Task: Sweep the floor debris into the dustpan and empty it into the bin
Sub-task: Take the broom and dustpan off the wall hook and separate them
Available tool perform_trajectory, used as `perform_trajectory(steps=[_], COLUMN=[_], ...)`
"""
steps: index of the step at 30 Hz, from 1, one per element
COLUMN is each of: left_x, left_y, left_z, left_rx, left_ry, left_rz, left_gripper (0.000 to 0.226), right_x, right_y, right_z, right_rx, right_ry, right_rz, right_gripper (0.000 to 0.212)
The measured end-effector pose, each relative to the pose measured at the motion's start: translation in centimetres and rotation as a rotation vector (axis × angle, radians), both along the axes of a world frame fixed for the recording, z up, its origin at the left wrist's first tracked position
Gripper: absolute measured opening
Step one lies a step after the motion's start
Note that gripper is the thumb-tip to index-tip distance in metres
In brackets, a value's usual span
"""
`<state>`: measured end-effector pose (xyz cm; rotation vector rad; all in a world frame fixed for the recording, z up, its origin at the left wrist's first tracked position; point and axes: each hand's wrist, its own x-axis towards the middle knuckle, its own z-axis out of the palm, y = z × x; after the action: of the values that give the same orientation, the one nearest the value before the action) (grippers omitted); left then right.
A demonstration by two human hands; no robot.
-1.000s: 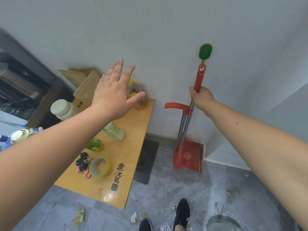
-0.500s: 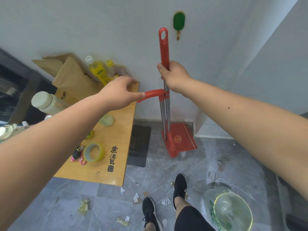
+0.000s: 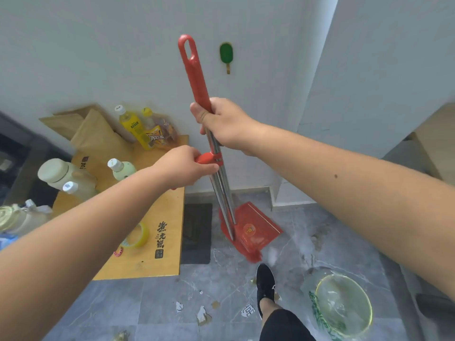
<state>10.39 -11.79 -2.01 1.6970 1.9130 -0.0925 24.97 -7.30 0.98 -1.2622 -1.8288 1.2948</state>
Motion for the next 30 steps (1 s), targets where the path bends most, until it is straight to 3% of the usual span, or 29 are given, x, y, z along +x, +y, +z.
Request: perform_trajectory(steps=[8, 15, 20, 30], left_x=[0.6, -1.5, -1.7, 0.0], left_y=[-10.1, -18.9, -23.8, -30.0], left_z=[1.9, 3.7, 4.8, 6.3], left_rx=[0.085, 0.139, 0.164, 0.209], left_ry=[-0.025, -0.041, -0.075, -0.090], left_rz=[-0.002, -0.063, -0.075, -0.041], left_gripper=[0.056, 0.057, 0.053, 0.052], right_x=[-1.3, -3.2, -4.1, -2.7], right_y=[-11.0, -19.8, -24.3, -30.0], right_z=[2.9, 6.4, 8.1, 9.5], right_rx=[0.044, 0.006, 0.038, 0.107], right_ry=[0.107, 0.208, 0.263, 0.336], right_rz=[-0.149, -0.208, -0.291, -0.328], right_gripper=[0.043, 0.026, 0.038, 0.036])
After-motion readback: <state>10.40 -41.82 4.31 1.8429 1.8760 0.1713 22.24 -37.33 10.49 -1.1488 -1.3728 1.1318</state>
